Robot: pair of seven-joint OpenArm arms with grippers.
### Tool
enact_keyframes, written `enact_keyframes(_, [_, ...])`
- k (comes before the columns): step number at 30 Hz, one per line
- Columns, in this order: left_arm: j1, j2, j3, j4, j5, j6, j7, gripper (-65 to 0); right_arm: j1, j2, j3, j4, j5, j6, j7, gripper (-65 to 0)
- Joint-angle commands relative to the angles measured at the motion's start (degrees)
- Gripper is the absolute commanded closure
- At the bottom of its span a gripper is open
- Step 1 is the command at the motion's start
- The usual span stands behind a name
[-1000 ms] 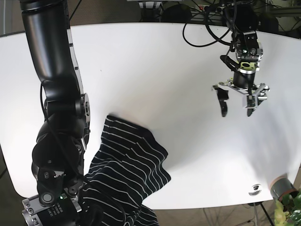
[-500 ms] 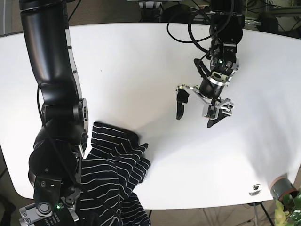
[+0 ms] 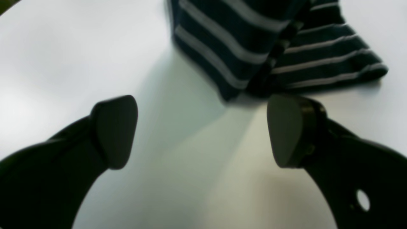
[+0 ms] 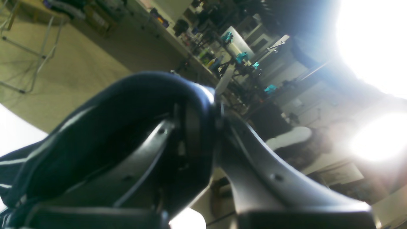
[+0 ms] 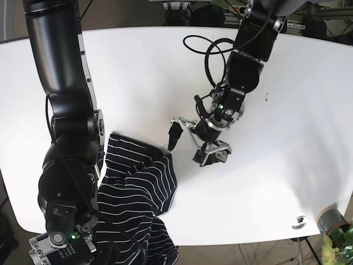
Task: Fold the T-shirt properly
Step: 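Lift the shirt with the right gripper and reach the left gripper toward it, then grasp the shirt's other edge with the left gripper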
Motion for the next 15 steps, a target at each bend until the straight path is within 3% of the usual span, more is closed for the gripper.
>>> enact_keyframes(1, [-3.9, 2.8, 0.0, -3.7, 0.3, 0.5, -1.7, -61.9, 2.0, -0.2, 0.1, 0.5, 0.0, -0.50, 1.5, -2.4])
enact_keyframes(6, [-9.8, 5.9, 1.3, -13.3, 0.3, 0.3, -3.0, -61.9, 1.5, -0.2, 0.1, 0.4, 0.0, -0.50, 1.5, -2.4])
enact_keyframes(15, [-15.8, 10.2, 9.7, -30.2, 0.2, 0.3, -12.7, -62.1, 1.4, -0.2, 0.1, -1.1, 0.0, -0.50, 1.7, -2.4])
